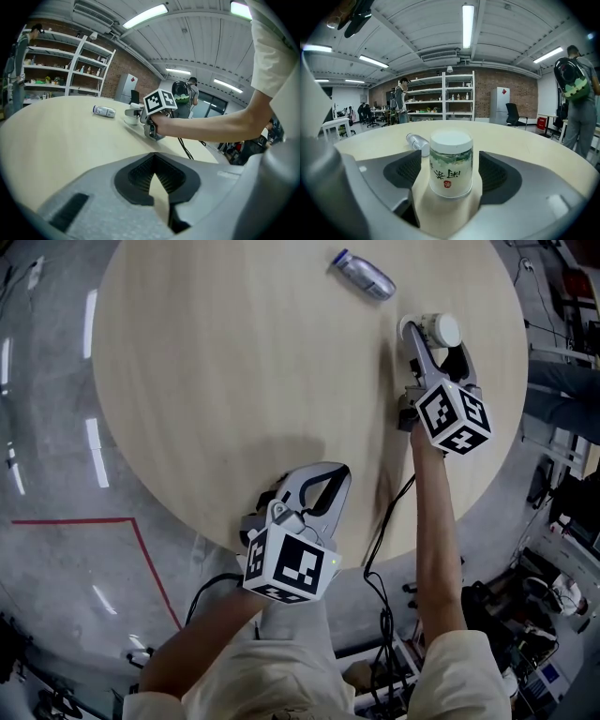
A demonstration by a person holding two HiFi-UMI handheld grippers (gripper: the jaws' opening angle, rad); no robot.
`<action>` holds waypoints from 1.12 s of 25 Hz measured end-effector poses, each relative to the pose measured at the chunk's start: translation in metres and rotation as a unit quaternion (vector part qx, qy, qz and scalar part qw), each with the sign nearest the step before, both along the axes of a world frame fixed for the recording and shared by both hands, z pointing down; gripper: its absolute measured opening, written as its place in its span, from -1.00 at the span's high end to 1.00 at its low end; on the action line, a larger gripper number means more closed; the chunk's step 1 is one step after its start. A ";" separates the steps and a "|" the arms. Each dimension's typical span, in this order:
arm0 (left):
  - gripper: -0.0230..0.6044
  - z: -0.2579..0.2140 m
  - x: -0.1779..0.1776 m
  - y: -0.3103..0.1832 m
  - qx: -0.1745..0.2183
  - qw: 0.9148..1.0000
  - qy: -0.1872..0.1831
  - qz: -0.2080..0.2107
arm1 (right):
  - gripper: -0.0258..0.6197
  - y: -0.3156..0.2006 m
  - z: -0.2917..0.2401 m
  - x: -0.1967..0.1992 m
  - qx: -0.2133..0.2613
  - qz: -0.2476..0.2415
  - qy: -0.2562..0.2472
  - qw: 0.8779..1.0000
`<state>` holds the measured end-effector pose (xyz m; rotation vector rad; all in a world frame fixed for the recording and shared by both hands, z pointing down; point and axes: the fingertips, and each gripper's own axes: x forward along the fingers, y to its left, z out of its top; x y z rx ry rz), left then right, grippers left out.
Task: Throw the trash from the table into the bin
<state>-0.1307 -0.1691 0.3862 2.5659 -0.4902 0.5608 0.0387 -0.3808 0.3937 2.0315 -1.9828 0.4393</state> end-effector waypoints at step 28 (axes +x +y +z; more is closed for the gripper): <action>0.91 -0.007 0.042 0.051 0.012 0.999 -0.003 0.046 | 0.02 0.094 -0.044 0.030 0.017 -0.033 0.011 0.999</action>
